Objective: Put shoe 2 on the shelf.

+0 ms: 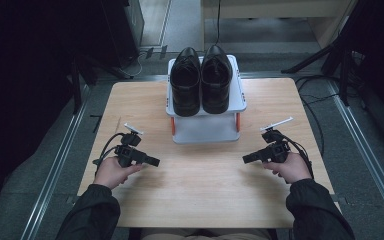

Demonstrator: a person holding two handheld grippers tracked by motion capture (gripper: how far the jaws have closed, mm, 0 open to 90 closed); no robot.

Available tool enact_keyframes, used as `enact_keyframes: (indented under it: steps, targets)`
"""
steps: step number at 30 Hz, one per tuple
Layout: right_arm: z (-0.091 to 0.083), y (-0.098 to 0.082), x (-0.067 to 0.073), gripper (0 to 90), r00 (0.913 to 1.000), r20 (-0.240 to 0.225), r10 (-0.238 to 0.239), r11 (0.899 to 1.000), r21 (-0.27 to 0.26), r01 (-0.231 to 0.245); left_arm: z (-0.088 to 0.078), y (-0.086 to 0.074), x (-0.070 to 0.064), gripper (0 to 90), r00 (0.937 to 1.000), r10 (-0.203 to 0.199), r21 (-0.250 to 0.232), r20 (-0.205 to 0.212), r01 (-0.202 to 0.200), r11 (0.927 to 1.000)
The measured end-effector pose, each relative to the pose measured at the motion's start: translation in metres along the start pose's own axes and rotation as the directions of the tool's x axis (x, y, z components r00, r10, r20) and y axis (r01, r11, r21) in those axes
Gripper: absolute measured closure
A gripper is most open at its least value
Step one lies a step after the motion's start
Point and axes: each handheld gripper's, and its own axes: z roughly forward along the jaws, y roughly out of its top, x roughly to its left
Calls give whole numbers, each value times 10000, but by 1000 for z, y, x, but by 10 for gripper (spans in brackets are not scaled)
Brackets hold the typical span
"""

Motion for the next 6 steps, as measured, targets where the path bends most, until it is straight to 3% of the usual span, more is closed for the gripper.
enact_keyframes:
  steps: [4, 6]
  targets:
    - [3, -2, 1, 507, 9996, 183, -196, 9998, -1, 196, 8, 2, -7, 357, 10000, 51, 134, -13, -51, 9999]
    - [7, -2, 4, 497, 9989, 252, -397, 9991, 135, 394, 15, 4, -13, 354, 9992, 383, 319, -75, -381, 9988]
